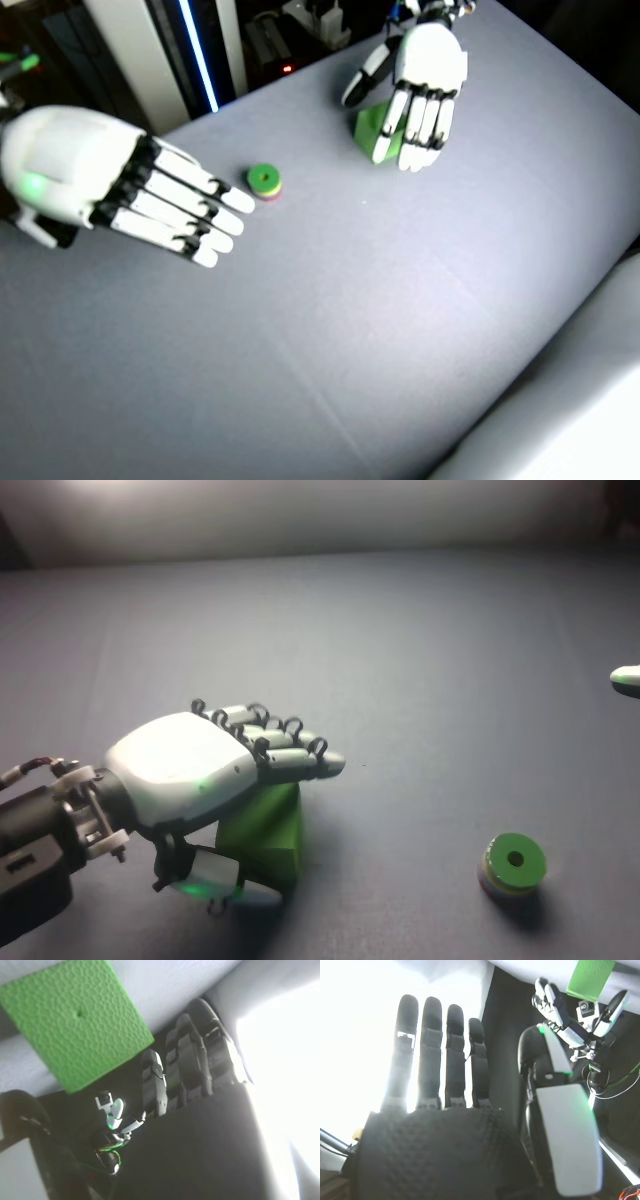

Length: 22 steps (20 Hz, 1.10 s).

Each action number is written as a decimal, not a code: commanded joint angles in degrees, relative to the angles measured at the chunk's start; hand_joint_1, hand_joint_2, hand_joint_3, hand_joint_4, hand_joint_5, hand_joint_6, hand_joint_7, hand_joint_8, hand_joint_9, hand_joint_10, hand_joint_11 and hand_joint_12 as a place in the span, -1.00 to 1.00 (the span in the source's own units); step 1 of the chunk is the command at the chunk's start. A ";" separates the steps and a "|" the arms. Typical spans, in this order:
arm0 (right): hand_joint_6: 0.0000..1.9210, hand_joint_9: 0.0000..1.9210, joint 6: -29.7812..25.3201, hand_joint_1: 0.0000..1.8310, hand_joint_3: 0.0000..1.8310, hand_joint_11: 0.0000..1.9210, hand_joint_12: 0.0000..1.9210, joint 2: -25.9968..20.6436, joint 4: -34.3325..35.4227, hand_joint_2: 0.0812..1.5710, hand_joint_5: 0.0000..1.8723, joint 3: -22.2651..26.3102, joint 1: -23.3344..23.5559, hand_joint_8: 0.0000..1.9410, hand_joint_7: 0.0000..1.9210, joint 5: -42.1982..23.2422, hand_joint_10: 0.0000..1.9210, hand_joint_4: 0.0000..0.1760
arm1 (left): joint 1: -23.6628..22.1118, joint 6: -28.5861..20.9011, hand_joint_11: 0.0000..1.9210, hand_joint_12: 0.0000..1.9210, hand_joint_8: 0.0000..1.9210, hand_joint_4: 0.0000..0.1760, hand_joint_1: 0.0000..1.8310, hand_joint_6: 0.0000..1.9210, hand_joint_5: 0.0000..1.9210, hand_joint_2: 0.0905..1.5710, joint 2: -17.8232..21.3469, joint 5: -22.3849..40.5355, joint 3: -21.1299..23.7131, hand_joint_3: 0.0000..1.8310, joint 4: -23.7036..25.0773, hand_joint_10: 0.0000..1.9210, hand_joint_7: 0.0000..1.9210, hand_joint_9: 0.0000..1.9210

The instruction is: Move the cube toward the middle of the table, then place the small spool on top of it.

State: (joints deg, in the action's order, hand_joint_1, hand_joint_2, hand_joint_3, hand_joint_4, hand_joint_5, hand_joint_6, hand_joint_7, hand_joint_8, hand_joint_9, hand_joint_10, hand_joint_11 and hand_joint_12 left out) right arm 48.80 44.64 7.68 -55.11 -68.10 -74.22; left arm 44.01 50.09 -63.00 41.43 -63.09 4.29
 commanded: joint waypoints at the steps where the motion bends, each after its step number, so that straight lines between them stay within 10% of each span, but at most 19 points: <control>1: -1.00 -0.36 -0.20 -0.32 -1.00 -0.65 -0.25 0.00 0.77 0.65 -0.49 -0.23 0.53 -1.00 -0.40 -6.71 -1.00 -1.00 | -0.79 0.28 -0.45 -0.13 -0.99 -0.65 0.24 -0.99 -0.43 0.21 -0.07 5.15 -0.30 -1.00 -0.11 -0.95 -0.44 -0.28; 2: -1.00 -0.38 -0.20 -0.34 -1.00 -0.66 -0.26 0.00 0.77 0.65 -0.50 -0.23 0.53 -1.00 -0.41 -6.63 -1.00 -1.00 | -1.20 0.51 -0.35 -0.13 -0.94 -1.00 0.41 -0.99 -0.24 0.29 -0.33 4.69 -0.66 -1.00 -0.26 -0.90 -0.21 -0.10; 3: -1.00 -0.37 -0.20 -0.35 -1.00 -0.65 -0.25 0.00 0.77 0.65 -0.50 -0.23 0.53 -1.00 -0.41 -6.59 -0.99 -1.00 | -1.58 0.60 -0.23 0.02 0.04 -1.00 0.49 -0.36 -0.09 0.39 -0.46 4.62 -0.91 -0.99 -0.44 0.09 -0.13 -0.02; 5: -1.00 -0.39 -0.22 -0.34 -1.00 -0.67 -0.27 -0.01 0.77 0.66 -0.50 -0.28 0.53 -1.00 -0.41 -6.58 -1.00 -1.00 | -2.84 0.60 -0.10 0.47 0.50 -1.00 0.37 -0.25 0.01 0.45 -0.54 4.76 -1.56 -1.00 -0.56 0.26 -0.13 0.00; 10: -1.00 -0.36 -0.22 -0.28 -1.00 -0.61 -0.35 0.00 0.77 0.66 -0.47 -0.32 0.53 -1.00 -0.40 -6.58 -1.00 -1.00 | -8.37 0.93 -0.23 0.36 0.20 -1.00 0.49 0.01 -0.16 0.44 -0.37 4.85 -3.83 -1.00 -0.55 0.39 -0.07 -0.07; 12: -1.00 -0.38 -0.22 -0.25 -1.00 -0.62 -0.35 0.04 0.77 0.67 -0.47 -0.34 0.53 -1.00 -0.41 -6.58 -1.00 -1.00 | -10.55 0.90 -0.17 0.28 0.20 -1.00 0.51 -0.42 0.05 0.39 -1.04 4.25 -5.05 -1.00 -0.56 0.40 -0.03 -0.04; 19: -1.00 -0.35 -0.23 -0.21 -1.00 -0.60 -0.39 0.99 0.16 0.66 -0.44 -1.22 1.26 -1.00 -0.38 -6.38 -1.00 -1.00 | -15.61 -3.49 -0.32 0.37 0.37 -1.00 0.49 -0.17 -0.01 0.45 -9.84 0.24 -13.43 -1.00 -0.11 0.47 -0.16 -0.18; 22: -0.99 -0.33 -0.42 -0.23 -1.00 -0.63 -0.32 1.53 -0.65 0.67 -0.39 -1.77 2.08 -0.99 -0.34 -5.87 -1.00 -1.00 | -16.56 -4.05 -0.28 0.48 0.33 -1.00 0.50 -0.52 0.13 0.42 -13.25 -1.34 -16.44 -1.00 -0.93 0.47 -0.11 -0.12</control>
State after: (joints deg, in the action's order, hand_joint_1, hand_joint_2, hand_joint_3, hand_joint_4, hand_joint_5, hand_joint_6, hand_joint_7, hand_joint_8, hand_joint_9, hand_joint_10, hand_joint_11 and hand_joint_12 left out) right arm 48.71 46.35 6.28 -56.75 -66.54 -73.25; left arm 28.01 46.17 -76.95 33.71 -79.88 3.77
